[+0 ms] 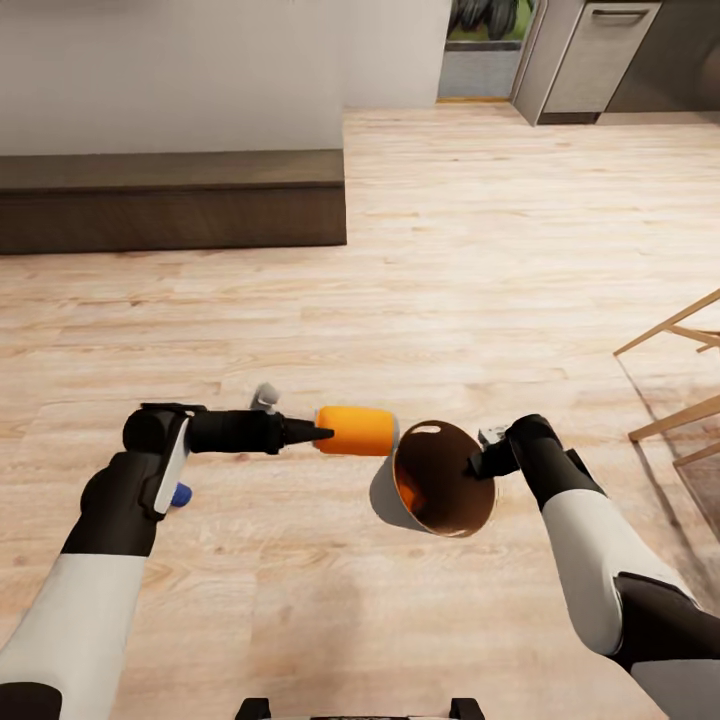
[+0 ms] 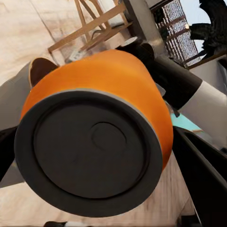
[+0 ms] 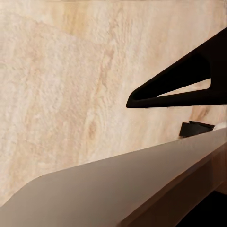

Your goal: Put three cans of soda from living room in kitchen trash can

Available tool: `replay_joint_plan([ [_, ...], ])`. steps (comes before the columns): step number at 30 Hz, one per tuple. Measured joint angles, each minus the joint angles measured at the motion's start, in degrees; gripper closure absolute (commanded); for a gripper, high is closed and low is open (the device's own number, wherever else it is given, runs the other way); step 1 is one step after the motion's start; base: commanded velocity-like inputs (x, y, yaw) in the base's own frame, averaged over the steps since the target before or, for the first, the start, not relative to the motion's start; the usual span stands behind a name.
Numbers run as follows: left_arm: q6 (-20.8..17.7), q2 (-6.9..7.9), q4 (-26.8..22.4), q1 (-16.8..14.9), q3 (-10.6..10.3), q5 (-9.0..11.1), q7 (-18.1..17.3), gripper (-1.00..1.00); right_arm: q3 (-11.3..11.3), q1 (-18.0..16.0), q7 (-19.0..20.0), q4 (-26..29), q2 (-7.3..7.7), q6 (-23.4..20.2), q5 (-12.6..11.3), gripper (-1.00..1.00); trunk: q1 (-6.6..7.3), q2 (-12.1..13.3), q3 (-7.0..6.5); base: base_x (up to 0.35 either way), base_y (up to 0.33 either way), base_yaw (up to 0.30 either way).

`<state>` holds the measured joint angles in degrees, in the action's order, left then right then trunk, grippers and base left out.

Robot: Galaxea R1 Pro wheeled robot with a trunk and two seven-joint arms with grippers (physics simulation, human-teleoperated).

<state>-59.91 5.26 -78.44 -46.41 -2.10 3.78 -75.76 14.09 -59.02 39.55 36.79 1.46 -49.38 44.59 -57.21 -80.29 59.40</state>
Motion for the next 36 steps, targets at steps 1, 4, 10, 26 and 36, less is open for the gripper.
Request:
replay_joint_plan([
  [1,-0.08,-0.18,-0.02,0.00,-1.06,0.07,0.39,1.00,-0.32,-0.07,-5.01,-2.21,-1.36,1.01,-1.85,1.00,0.00,0.00,-0.02,0.097,0.000,0.000],
  [4,-0.09,-0.06,-0.68,0.00,-1.51,0.12,0.40,1.00,-1.16,0.00,-7.64,-3.94,-1.95,0.40,1.25,1.00,0.00,0.00,0.00,0.097,0.000,0.000],
  [10,-0.09,0.08,-3.14,0.07,-1.75,0.13,0.35,1.00,-1.32,-0.03,-8.85,-4.56,-3.62,-0.13,-0.84,1.00,0.00,0.00,-0.01,0.095,0.000,0.000],
  [26,-0.05,-0.16,-3.80,0.44,-8.14,-0.18,5.77,1.00,-2.32,-0.03,-9.27,-4.84,-4.88,0.07,0.32,1.00,0.00,0.00,-0.01,0.059,0.000,0.000],
  [36,-0.05,-0.23,-3.39,0.59,-15.44,-0.16,17.55,1.00,-3.23,-0.03,-9.32,-4.52,-6.40,-0.17,0.23,1.00,0.00,0.00,-0.01,0.001,0.000,0.000],
])
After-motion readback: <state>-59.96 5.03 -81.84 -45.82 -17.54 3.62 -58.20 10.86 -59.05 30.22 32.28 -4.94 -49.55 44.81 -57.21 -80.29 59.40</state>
